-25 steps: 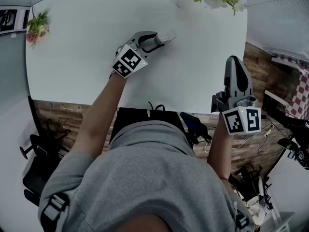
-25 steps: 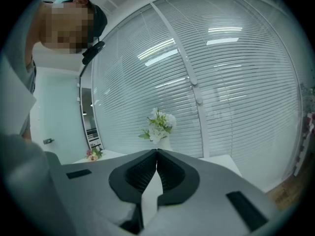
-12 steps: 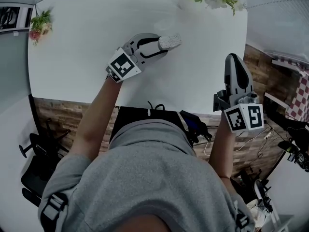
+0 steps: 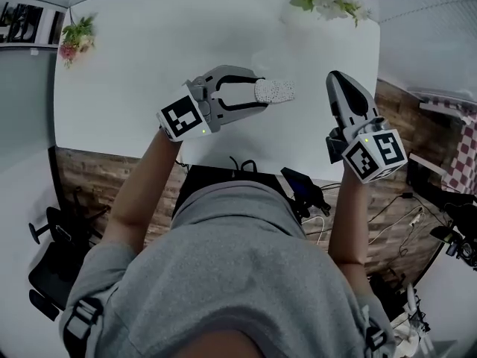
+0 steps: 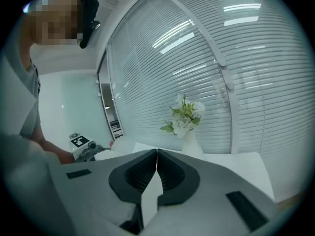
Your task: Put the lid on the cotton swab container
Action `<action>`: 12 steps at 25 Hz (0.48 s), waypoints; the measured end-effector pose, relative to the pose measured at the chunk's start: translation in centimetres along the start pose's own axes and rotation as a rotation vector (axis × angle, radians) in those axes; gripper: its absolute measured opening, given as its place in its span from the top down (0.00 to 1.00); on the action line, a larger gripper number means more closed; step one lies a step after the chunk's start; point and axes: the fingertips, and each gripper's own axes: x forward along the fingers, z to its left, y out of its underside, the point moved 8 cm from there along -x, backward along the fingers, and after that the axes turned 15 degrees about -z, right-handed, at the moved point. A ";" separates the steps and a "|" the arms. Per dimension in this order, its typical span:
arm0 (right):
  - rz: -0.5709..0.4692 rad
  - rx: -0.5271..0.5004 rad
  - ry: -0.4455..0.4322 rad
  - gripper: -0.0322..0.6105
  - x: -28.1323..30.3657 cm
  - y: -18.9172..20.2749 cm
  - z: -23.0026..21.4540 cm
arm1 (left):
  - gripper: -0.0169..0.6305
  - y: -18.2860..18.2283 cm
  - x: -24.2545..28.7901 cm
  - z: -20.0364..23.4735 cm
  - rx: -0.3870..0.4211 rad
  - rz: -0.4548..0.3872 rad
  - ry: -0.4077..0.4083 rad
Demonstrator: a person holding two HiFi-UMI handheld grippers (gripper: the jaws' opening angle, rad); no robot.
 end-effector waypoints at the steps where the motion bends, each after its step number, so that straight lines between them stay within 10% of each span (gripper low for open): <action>1: -0.002 0.027 -0.025 0.91 0.3 0.0 0.1 | 0.69 -0.6 0.0 -0.4 0.005 0.001 0.016; 12: -0.012 0.210 -0.241 0.91 1.4 -0.9 2.1 | 0.69 -4.7 0.6 -4.0 -0.017 -0.021 0.209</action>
